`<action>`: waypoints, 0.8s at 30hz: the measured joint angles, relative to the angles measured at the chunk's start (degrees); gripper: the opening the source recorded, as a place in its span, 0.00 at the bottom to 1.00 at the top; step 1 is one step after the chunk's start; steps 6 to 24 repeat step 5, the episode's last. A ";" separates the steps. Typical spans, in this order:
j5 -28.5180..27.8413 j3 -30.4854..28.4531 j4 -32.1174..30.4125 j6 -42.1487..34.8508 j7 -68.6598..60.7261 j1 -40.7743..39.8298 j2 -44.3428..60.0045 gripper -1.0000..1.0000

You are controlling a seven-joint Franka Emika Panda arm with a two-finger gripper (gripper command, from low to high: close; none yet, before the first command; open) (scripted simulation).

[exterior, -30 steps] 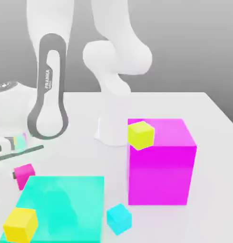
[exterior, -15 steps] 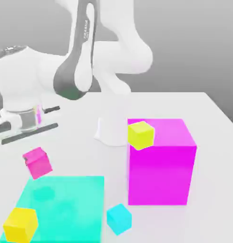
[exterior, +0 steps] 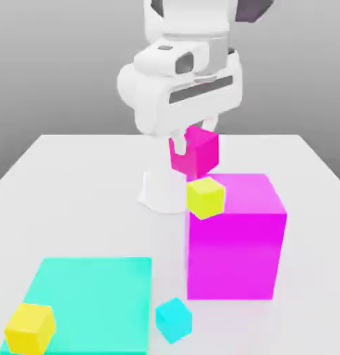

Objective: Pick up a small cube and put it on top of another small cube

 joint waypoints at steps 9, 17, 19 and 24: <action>0.21 0.55 -3.77 5.88 0.19 0.03 2.09 1.00; 0.21 0.55 -3.77 5.88 0.19 0.03 2.09 1.00; 0.21 0.55 -3.77 5.88 0.19 0.03 2.09 1.00; 0.21 0.55 -3.77 5.88 0.19 0.03 2.09 1.00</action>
